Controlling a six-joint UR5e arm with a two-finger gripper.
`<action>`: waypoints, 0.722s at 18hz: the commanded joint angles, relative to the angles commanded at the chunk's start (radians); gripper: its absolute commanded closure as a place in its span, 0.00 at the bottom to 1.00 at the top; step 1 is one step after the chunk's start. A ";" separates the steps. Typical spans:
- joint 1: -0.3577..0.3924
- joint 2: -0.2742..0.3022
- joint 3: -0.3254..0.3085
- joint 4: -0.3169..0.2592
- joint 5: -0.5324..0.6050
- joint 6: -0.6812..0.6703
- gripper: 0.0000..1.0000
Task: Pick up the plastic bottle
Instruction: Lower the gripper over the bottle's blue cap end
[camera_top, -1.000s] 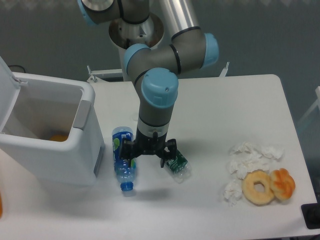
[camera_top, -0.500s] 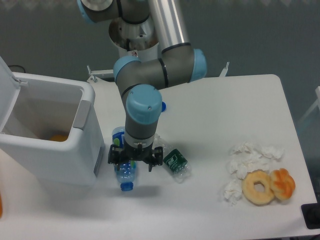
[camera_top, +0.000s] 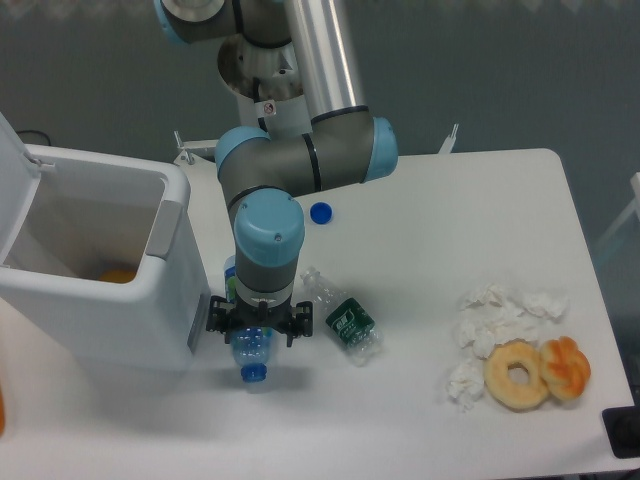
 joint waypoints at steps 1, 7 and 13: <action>0.015 0.000 -0.002 -0.002 -0.002 0.000 0.00; 0.020 -0.014 -0.005 0.000 0.008 -0.009 0.00; 0.012 -0.017 -0.002 0.000 0.081 -0.015 0.00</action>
